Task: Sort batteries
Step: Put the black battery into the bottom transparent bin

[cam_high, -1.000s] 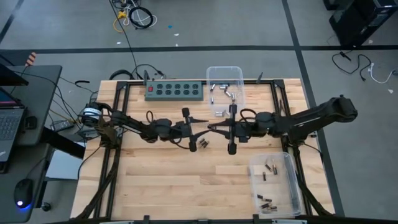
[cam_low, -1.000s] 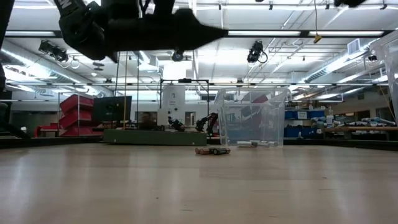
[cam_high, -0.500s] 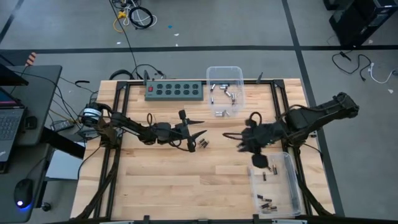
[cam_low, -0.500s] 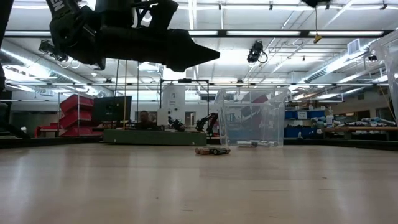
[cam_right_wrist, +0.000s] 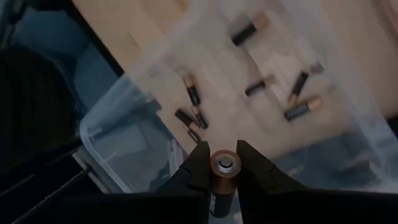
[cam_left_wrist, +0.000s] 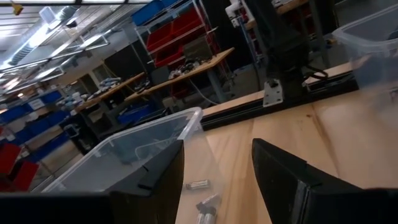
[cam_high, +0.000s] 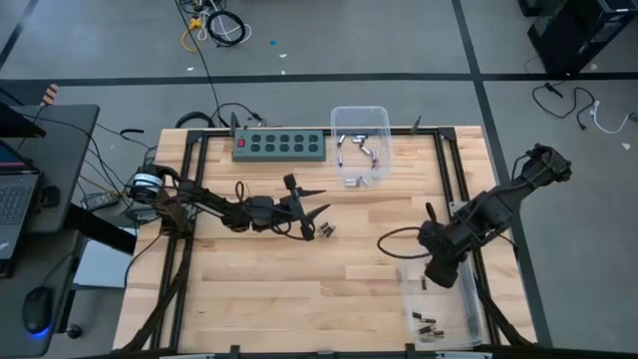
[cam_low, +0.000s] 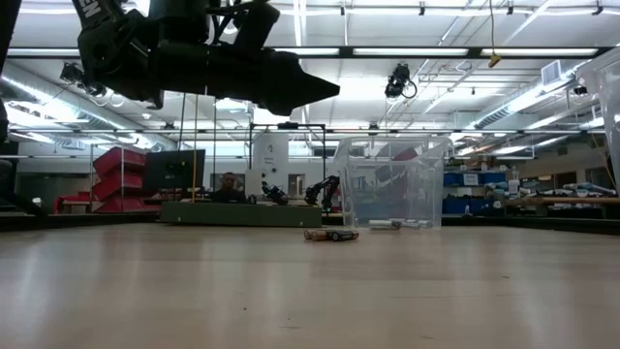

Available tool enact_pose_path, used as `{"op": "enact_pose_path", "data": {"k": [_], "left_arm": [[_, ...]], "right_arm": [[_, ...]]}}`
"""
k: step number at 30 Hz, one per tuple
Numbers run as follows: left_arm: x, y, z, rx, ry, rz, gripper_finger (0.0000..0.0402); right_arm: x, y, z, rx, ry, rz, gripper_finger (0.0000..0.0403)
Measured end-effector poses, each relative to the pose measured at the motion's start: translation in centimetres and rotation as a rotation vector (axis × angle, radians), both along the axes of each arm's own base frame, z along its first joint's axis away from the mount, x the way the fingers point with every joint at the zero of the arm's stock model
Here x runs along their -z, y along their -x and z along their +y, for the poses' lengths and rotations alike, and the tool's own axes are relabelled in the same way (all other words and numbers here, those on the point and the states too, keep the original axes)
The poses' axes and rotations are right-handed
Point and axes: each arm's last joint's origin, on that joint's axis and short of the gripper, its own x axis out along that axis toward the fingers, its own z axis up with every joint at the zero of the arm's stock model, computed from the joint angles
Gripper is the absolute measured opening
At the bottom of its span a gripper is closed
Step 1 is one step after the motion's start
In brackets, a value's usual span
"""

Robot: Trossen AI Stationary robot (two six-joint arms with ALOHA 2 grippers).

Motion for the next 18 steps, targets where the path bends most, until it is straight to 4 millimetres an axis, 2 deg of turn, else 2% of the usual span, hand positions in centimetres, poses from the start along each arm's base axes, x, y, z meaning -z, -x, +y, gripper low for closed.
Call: {"op": "enact_pose_path", "data": {"k": [5,18], "left_arm": [[0.17,0.03,0.1,-0.036,0.0,0.018,0.0188],[0.65,0.03,0.12,-0.045,0.003,0.065,0.0188]], "right_arm": [[0.05,0.56,0.57,0.044,-0.007,0.049,0.0042],[0.11,0.67,0.58,0.049,0.028,0.036,0.0053]]}}
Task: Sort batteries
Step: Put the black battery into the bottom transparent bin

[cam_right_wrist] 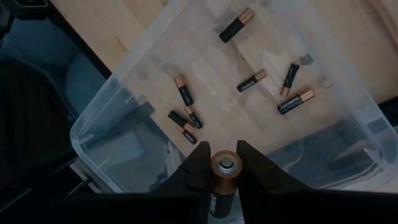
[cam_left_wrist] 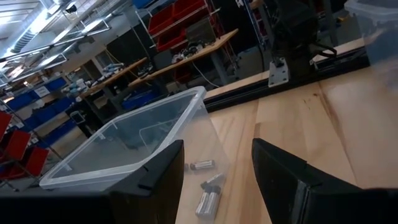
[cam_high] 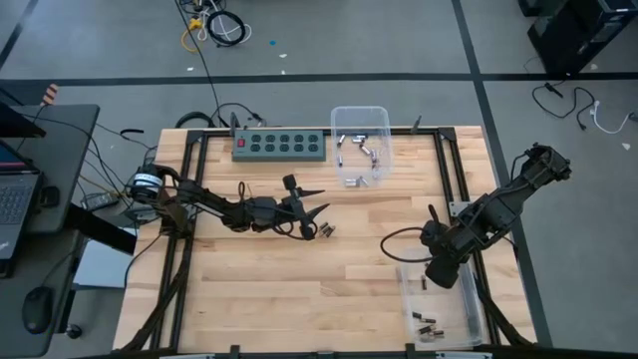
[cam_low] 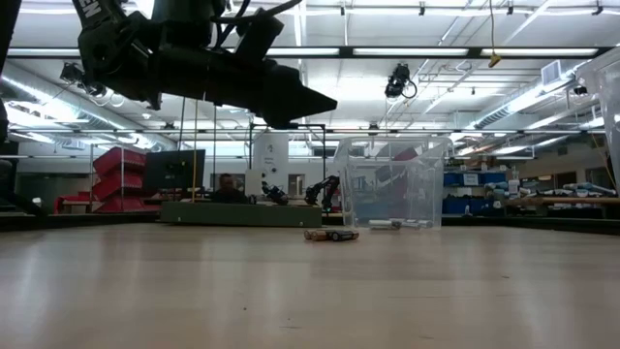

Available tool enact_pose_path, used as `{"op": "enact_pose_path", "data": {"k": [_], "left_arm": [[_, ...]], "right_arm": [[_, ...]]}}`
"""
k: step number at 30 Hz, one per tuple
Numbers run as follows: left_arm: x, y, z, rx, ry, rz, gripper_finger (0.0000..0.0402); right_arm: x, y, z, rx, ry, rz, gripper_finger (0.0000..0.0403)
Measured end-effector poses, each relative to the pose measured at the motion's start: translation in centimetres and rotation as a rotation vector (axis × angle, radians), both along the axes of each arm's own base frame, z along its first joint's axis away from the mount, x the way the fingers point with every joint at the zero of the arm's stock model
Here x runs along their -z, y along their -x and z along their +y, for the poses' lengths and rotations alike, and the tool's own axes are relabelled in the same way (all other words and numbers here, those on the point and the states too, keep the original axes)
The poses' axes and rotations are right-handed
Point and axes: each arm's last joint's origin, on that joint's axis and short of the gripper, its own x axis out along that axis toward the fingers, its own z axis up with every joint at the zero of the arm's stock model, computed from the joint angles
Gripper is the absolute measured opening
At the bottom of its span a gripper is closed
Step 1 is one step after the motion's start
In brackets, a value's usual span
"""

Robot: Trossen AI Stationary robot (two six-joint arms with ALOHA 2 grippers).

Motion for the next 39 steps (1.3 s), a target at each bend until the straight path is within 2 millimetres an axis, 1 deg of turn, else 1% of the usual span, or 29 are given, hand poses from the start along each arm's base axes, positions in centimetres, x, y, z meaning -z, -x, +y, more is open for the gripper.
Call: {"op": "enact_pose_path", "data": {"k": [10,16,18,23,28,34,39], "left_arm": [[0.4,0.0,0.0,-0.001,0.0,0.038,0.0188],[0.4,0.0,-0.1,0.0,-0.001,0.046,0.0188],[0.6,0.0,-0.1,0.001,-0.002,0.059,0.0188],[1.5,0.1,-0.3,0.008,0.014,0.153,0.0188],[2.6,0.3,-0.6,0.098,0.112,0.235,0.0188],[3.6,0.5,-0.9,0.192,0.234,0.316,0.0188],[4.9,0.3,-0.9,0.186,0.275,0.337,0.0188]], "right_arm": [[0.0,-0.3,-0.4,0.035,0.037,-0.025,0.0084],[0.0,-0.5,-0.7,0.044,0.037,-0.029,0.0086],[0.0,-0.8,-0.8,0.008,0.04,-0.062,0.0086],[-0.2,-1.9,-1.2,-0.05,0.101,-0.211,0.0086],[-0.4,-3.0,-2.4,-0.145,0.214,-0.339,0.0085],[-0.7,-4.3,-3.7,-0.26,0.418,-0.488,0.0085],[-1.4,-5.3,-3.9,-0.341,0.593,-0.625,0.0084]]}}
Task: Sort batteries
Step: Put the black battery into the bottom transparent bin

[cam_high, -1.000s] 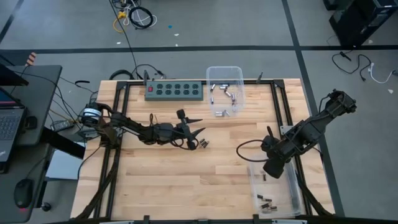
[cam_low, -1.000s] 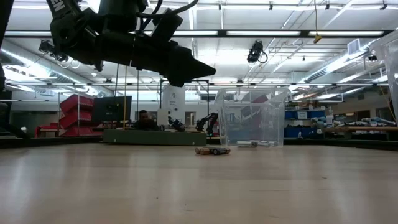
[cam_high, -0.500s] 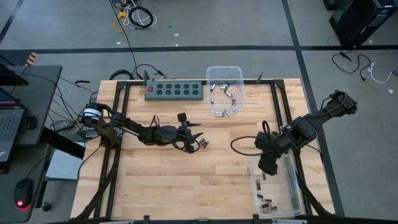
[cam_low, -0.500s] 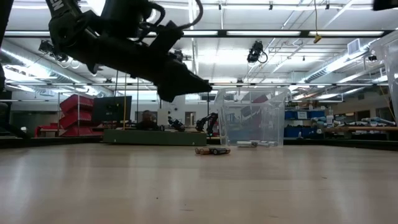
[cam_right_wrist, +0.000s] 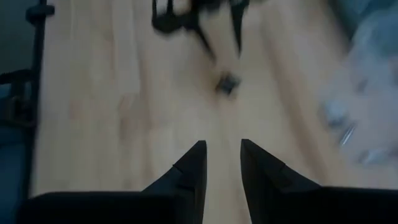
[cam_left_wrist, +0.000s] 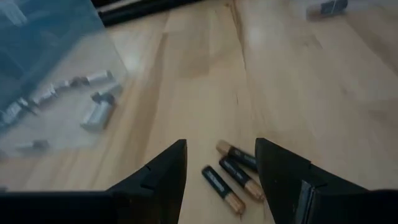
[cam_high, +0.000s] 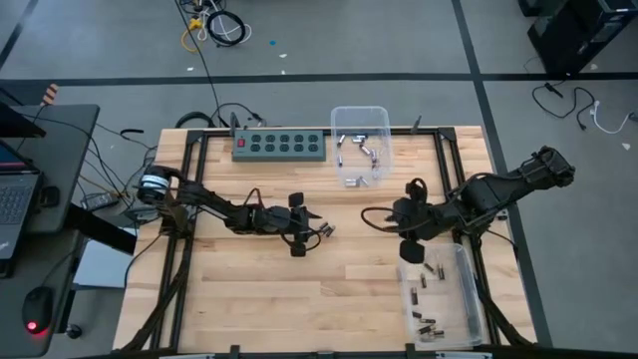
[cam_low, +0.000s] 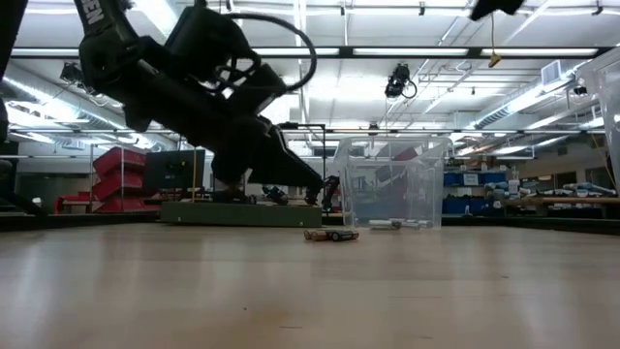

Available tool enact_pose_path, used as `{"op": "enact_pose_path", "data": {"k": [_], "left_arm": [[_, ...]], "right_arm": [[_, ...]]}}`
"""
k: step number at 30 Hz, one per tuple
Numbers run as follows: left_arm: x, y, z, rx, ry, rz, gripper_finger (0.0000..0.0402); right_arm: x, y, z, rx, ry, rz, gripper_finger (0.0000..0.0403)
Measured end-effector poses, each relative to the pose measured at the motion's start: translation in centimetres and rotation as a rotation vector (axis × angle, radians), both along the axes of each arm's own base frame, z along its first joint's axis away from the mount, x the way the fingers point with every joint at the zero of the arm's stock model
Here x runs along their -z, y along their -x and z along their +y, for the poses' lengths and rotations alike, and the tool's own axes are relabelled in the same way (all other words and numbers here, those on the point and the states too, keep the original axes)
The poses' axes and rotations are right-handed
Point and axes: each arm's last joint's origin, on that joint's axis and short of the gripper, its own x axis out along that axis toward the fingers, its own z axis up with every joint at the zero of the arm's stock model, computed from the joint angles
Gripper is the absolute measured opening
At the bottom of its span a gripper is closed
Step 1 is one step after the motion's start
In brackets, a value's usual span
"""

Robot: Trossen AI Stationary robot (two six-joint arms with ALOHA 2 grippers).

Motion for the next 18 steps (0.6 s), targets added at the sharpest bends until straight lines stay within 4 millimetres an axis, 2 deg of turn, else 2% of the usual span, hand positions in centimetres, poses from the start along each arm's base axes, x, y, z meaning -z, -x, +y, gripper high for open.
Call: {"op": "enact_pose_path", "data": {"k": [8,13,18], "left_arm": [[2.7,-0.4,0.1,-0.034,0.019,0.034,0.0188],[3.7,-0.4,0.1,-0.062,0.036,0.064,0.0188],[4.0,-0.3,0.2,-0.079,0.029,0.089,0.0188]], "right_arm": [[-1.1,-1.1,0.5,-0.069,0.329,-0.197,0.0082],[-0.6,-1.9,0.7,-0.128,0.403,-0.257,0.0083],[0.8,-2.4,0.7,-0.15,0.432,-0.269,0.008]]}}
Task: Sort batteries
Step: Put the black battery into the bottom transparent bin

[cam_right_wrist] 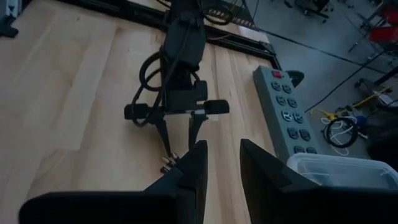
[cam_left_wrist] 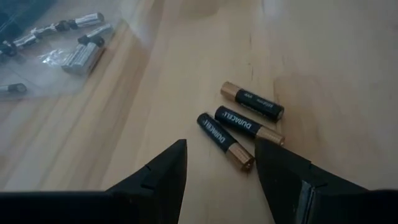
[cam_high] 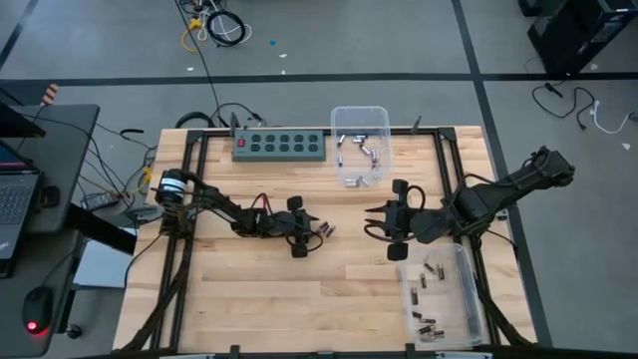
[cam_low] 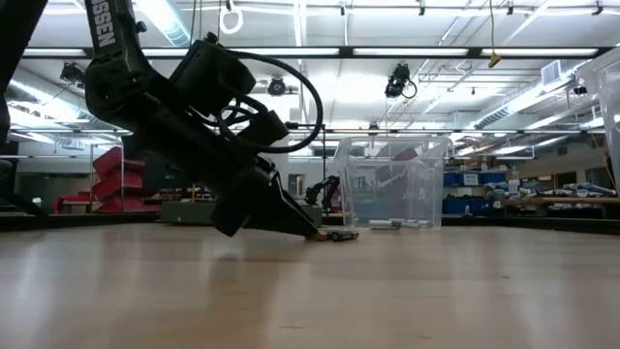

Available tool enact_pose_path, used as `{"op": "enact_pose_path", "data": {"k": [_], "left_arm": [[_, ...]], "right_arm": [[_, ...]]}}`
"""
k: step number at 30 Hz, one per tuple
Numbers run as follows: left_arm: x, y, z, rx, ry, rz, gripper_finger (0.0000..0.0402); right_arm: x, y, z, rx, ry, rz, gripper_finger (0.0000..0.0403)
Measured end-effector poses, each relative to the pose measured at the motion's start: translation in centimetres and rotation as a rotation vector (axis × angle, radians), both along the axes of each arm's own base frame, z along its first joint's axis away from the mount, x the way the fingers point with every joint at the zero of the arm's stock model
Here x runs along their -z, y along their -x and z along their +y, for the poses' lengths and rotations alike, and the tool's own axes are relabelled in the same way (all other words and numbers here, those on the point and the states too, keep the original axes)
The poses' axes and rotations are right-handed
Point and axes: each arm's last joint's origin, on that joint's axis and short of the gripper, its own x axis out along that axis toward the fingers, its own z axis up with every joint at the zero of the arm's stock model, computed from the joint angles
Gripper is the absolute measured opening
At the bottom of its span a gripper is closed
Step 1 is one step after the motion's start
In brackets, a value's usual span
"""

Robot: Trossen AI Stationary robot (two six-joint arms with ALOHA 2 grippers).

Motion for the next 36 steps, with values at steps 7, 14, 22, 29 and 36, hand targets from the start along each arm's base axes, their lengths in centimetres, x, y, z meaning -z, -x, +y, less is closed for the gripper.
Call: {"op": "enact_pose_path", "data": {"k": [7,14,22,29,36], "left_arm": [[0.2,0.1,0.3,-0.024,0.003,0.02,0.0188],[0.3,0.2,0.6,-0.041,0.016,0.036,0.0187],[0.4,0.2,0.6,-0.049,0.026,0.049,0.0144],[0.4,0.3,0.7,-0.08,0.002,0.056,0.0073],[0.4,0.4,1.0,-0.137,-0.037,0.049,0.001]], "right_arm": [[2.2,-0.5,0.1,0.005,-0.016,-0.039,0.008],[4.3,-1.2,-0.4,0.016,-0.017,-0.111,0.008],[5.6,-1.7,-1.3,0.032,-0.004,-0.19,0.008],[4.8,-2.4,-2.4,0.061,0.016,-0.302,0.008],[4.7,-2.6,-2.9,0.067,0.046,-0.306,0.008]]}}
